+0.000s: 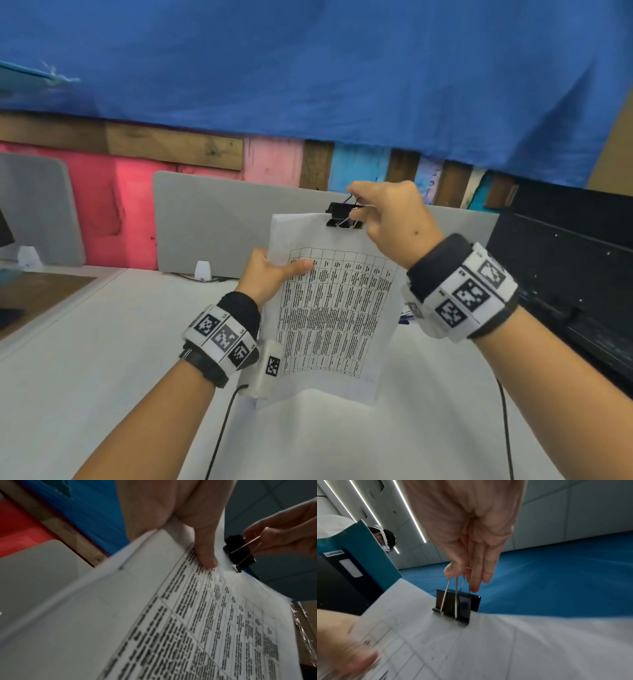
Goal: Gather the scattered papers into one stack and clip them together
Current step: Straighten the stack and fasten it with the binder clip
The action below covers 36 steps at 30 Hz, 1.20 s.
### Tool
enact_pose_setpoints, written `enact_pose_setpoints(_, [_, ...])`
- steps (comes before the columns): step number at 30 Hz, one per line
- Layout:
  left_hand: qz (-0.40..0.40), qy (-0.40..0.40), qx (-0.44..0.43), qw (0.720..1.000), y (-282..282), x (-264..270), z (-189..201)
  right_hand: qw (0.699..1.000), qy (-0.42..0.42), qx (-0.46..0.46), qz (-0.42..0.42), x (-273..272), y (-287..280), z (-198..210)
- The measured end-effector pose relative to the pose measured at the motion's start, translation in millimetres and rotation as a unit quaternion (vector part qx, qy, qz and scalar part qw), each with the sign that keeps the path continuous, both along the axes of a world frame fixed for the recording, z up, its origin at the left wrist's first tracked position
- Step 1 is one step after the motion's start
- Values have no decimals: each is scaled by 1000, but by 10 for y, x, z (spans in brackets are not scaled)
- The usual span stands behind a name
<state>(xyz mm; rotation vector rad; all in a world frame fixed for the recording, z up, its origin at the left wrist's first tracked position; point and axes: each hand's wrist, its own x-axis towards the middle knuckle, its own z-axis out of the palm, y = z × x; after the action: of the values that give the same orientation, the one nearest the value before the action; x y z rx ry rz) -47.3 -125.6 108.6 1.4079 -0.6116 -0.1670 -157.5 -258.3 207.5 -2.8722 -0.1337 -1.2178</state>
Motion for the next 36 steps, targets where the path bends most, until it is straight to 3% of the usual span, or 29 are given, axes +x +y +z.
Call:
enact_pose_setpoints(10, [-4,-17,-10,1000,-14,-41,6,997,73,-24,-16,121,-58,421])
enact_pose_setpoints(18, [4,-41,1,999,-81,-41,-25,997,56,-30,40,61,56,79])
enact_pose_setpoints(23, [-8,-54,4,999,-49,-33,-31,996,13,-33,83,8,72,91])
enact_pose_setpoints(36, [1,-20,-7,1000,-60,-68,-34,979,189,70,-13,-59,-202,326])
